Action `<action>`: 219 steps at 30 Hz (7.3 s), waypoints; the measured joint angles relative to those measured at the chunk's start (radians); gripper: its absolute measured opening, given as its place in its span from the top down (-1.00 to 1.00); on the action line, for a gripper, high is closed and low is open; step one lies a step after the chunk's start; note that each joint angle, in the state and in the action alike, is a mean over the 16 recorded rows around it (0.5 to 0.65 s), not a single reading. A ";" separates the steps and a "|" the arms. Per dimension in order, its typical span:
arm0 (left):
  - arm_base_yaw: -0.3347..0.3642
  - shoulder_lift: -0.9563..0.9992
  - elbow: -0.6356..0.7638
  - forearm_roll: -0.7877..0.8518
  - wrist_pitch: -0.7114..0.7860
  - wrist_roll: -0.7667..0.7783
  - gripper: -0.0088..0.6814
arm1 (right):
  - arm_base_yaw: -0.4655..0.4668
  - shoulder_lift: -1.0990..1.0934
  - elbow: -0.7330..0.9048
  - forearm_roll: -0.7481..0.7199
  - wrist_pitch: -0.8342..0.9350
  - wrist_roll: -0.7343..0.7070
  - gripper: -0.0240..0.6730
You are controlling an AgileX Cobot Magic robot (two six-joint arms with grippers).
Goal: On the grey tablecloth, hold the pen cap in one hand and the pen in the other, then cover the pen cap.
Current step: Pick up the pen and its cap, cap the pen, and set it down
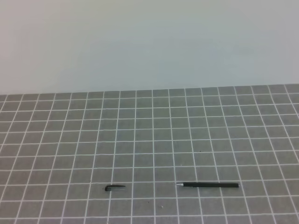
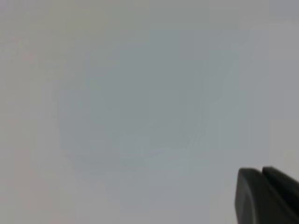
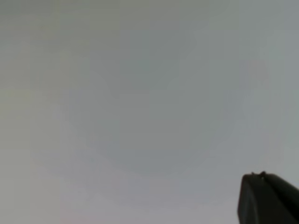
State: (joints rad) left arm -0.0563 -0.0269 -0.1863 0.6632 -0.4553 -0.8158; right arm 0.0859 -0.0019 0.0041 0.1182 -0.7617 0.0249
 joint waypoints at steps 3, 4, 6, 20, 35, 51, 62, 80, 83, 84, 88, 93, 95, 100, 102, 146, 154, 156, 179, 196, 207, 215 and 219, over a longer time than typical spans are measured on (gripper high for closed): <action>0.000 0.000 -0.047 0.147 0.062 -0.114 0.98 | 0.000 0.000 0.000 0.024 -0.058 0.007 0.92; 0.000 0.000 -0.058 0.188 0.078 -0.139 0.98 | 0.000 0.000 0.000 0.030 -0.072 0.009 0.92; 0.000 0.000 -0.075 0.251 0.103 -0.180 0.98 | 0.000 0.000 0.000 0.043 -0.091 0.010 0.92; 0.000 0.002 -0.089 0.379 0.284 -0.360 0.98 | 0.000 0.000 -0.002 0.082 -0.033 -0.059 0.92; -0.017 0.183 -0.112 0.241 0.739 -0.187 0.98 | 0.000 0.000 -0.210 -0.245 0.685 -0.110 0.92; -0.099 0.446 -0.217 -0.654 1.045 0.724 0.98 | 0.000 0.207 -0.471 -0.203 1.375 -0.240 0.92; -0.105 0.465 -0.219 -0.858 1.112 0.928 0.98 | 0.003 0.692 -0.739 -0.011 1.779 -0.583 0.92; -0.105 0.468 -0.219 -0.896 1.114 0.930 0.98 | 0.200 1.361 -1.126 0.128 1.963 -0.893 0.91; -0.105 0.468 -0.219 -0.901 1.114 0.930 0.98 | 0.245 1.457 -1.174 0.123 1.965 -0.920 0.85; -0.105 0.468 -0.219 -0.903 1.114 0.931 0.98 | 0.259 1.488 -1.189 0.119 1.965 -0.925 0.81; -0.105 0.468 -0.219 -0.908 1.114 0.931 0.98 | 0.302 1.603 -1.245 0.088 1.965 -0.933 0.60; -0.105 0.468 -0.218 -0.912 1.113 0.931 0.98 | 0.344 1.721 -1.296 0.036 1.948 -0.947 0.25; -0.105 0.468 -0.218 -0.913 1.112 0.931 0.98 | 0.358 1.757 -1.310 0.014 1.932 -0.955 0.12; -0.105 0.468 -0.218 -0.915 1.111 0.930 0.98 | 0.384 1.819 -1.327 -0.040 1.871 -0.974 -0.14; -0.105 0.468 -0.217 -0.916 1.110 0.930 0.98 | 0.391 1.838 -1.329 -0.056 1.841 -0.981 -0.19; -0.105 0.468 -0.198 -0.927 1.074 0.943 0.98 | 0.400 2.010 -1.379 -0.148 1.678 -1.020 0.31; -0.105 0.472 -0.203 -0.931 1.079 0.965 0.98 | 0.400 1.981 -1.415 -0.145 1.742 -1.028 0.67; -0.105 0.480 -0.211 -0.939 1.093 0.983 0.98 | 0.400 1.967 -1.430 -0.135 1.761 -1.028 0.72; -0.105 1.048 -0.629 -1.216 1.499 1.757 0.98 | 0.401 1.830 -1.498 0.108 1.968 -0.909 0.74; -0.290 1.563 -0.884 -0.987 1.471 1.944 0.09 | 0.402 1.825 -1.461 0.099 1.968 -0.799 0.74; -0.399 1.701 -0.909 -0.818 1.278 2.050 -0.21 | 0.402 1.824 -1.461 0.099 1.968 -0.781 0.74; -0.400 1.752 -0.909 -0.833 1.208 2.131 -0.14 | 0.402 1.824 -1.461 0.099 1.968 -0.776 0.74; -0.400 1.781 -0.909 -0.849 1.200 2.148 -0.09 | 0.402 1.824 -1.461 0.099 1.968 -0.776 0.74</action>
State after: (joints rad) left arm -0.4564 1.7536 -1.0950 -0.1858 0.7445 1.3323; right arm 0.4876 1.8221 -1.4568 0.2173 1.2059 -0.7513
